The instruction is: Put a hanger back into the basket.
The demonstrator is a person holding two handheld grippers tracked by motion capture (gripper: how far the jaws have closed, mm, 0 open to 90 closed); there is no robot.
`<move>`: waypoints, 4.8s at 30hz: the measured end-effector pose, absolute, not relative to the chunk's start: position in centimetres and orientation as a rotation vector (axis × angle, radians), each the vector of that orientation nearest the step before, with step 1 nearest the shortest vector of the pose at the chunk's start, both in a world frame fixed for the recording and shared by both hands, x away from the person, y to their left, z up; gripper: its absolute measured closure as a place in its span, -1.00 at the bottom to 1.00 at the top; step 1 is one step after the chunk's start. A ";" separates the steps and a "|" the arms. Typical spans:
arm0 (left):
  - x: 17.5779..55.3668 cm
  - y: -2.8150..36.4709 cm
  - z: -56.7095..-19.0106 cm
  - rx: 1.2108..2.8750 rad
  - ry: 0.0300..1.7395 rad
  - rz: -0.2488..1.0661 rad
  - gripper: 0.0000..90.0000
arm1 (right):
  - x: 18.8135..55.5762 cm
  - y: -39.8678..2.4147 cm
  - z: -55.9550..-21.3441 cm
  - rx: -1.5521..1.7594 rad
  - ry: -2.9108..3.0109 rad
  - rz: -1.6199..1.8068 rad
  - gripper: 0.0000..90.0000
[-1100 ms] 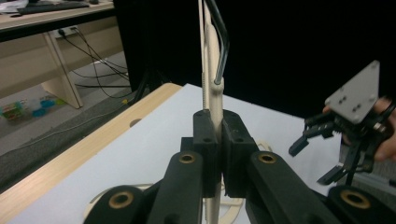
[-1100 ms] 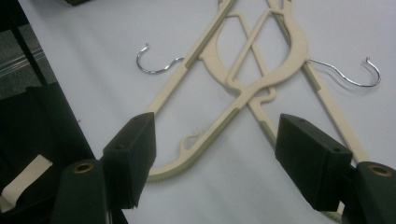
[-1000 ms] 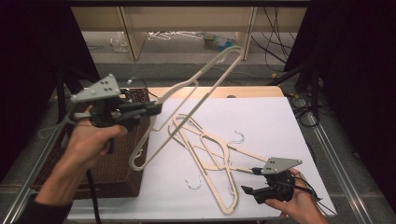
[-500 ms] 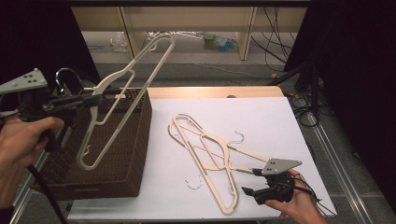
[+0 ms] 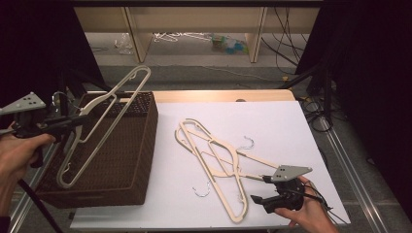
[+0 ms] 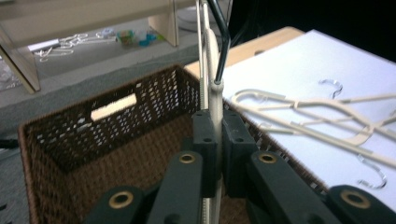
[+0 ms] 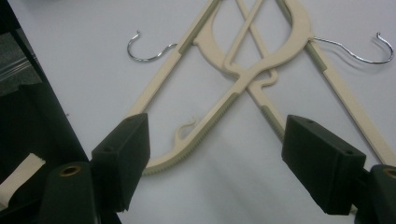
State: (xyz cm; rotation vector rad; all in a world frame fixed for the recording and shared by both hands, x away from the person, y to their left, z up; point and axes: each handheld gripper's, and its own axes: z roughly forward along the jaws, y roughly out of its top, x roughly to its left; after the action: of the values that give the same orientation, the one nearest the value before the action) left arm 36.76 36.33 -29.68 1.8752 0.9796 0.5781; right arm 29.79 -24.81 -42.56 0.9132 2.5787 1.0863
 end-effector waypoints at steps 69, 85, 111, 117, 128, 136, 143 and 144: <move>33.4 24.1 -35.7 1.742 0.988 0.563 -0.33 | 30.2 -24.8 -44.4 0.956 2.522 1.120 -0.46; 29.3 15.6 -39.3 1.811 0.790 0.461 -0.52 | 30.1 -25.0 -44.5 0.990 2.490 1.151 -0.49; 27.8 14.2 -43.3 1.863 0.730 0.480 -0.57 | 30.7 -24.4 -45.1 1.019 2.465 1.128 -0.48; 27.8 14.0 -43.8 1.877 0.732 0.482 -0.57 | 31.6 -23.3 -45.7 1.036 2.495 1.073 -0.39; 27.8 13.7 -44.4 1.899 0.724 0.462 -0.57 | 33.3 -20.3 -46.8 1.073 2.556 0.977 0.01; 27.9 14.1 -44.6 1.905 0.730 0.467 -0.56 | 34.6 -19.1 -47.6 1.088 2.566 0.894 0.20; 27.8 14.0 -44.7 1.906 0.735 0.452 -0.56 | 34.7 -18.9 -47.5 1.082 2.596 0.830 0.30; 27.8 14.0 -44.8 1.904 0.737 0.452 -0.56 | 34.7 -18.9 -47.5 1.082 2.596 0.830 0.30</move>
State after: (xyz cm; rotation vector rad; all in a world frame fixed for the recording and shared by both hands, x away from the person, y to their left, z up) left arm 27.84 13.98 -44.75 1.9041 0.7368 0.4517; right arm 34.67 -18.90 -47.55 1.0821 2.5964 0.8295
